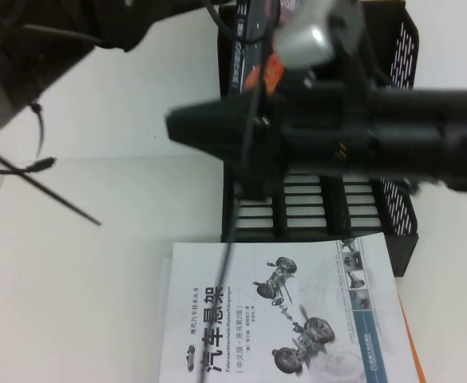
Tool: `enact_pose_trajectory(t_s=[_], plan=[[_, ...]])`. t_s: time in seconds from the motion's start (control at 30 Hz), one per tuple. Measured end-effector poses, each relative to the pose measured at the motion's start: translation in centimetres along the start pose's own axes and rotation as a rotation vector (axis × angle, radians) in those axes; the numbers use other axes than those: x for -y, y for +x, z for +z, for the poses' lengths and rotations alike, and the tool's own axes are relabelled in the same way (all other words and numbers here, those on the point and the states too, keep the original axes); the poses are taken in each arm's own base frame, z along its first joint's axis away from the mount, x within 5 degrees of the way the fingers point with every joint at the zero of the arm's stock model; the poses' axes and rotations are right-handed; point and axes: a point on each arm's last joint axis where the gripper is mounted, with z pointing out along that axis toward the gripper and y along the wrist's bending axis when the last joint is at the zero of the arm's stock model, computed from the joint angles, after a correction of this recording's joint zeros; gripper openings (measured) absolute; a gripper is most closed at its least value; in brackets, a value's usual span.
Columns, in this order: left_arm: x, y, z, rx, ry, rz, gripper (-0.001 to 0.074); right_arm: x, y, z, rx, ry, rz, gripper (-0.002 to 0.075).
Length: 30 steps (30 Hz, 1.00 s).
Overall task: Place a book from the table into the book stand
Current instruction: Place the book on the book shelf
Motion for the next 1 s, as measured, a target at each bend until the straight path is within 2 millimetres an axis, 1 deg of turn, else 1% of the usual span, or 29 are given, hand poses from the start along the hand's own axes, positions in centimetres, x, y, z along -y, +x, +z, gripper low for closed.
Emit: enact_pose_trajectory(t_s=[0.07, 0.13, 0.23, 0.37, 0.53, 0.7, 0.83, 0.9, 1.0], plan=[[0.2, -0.5, -0.7, 0.014, 0.005, -0.001, 0.0109, 0.6, -0.3, 0.9, 0.006, 0.005, -0.008, -0.0001], [0.4, -1.1, -1.4, 0.025, 0.008, 0.000, 0.0109, 1.4, -0.2, 1.8, 0.003, 0.022, -0.005, -0.0001], [0.6, -1.8, -2.4, 0.038, 0.008, 0.011, 0.0109, 2.7, 0.7, 2.8, -0.022, 0.069, 0.010, -0.0001], [0.8, -2.6, -4.0, 0.042, -0.004, 0.040, 0.0109, 3.8, 1.8, 3.5, -0.054, 0.130, 0.026, -0.0001], [1.0, -3.4, -5.5, 0.045, -0.014, 0.061, 0.0109, 4.5, 2.2, 3.6, -0.065, 0.186, 0.038, -0.0001], [1.0, -3.7, -6.4, 0.029, -0.029, 0.061, 0.0109, 5.1, 2.2, 3.5, -0.067, 0.256, 0.069, 0.0000], [0.9, -3.7, -6.7, 0.021, -0.037, 0.062, 0.0109, 5.1, 2.2, 3.5, -0.064, 0.264, 0.103, 0.0000], [0.9, -3.6, -6.7, 0.013, -0.045, 0.068, 0.0109, 5.1, 2.0, 3.3, -0.051, 0.295, 0.149, 0.0000], [0.7, -3.6, -6.8, 0.002, -0.062, 0.061, 0.0109, 5.2, 1.0, 2.4, -0.017, 0.377, 0.190, 0.0000]])
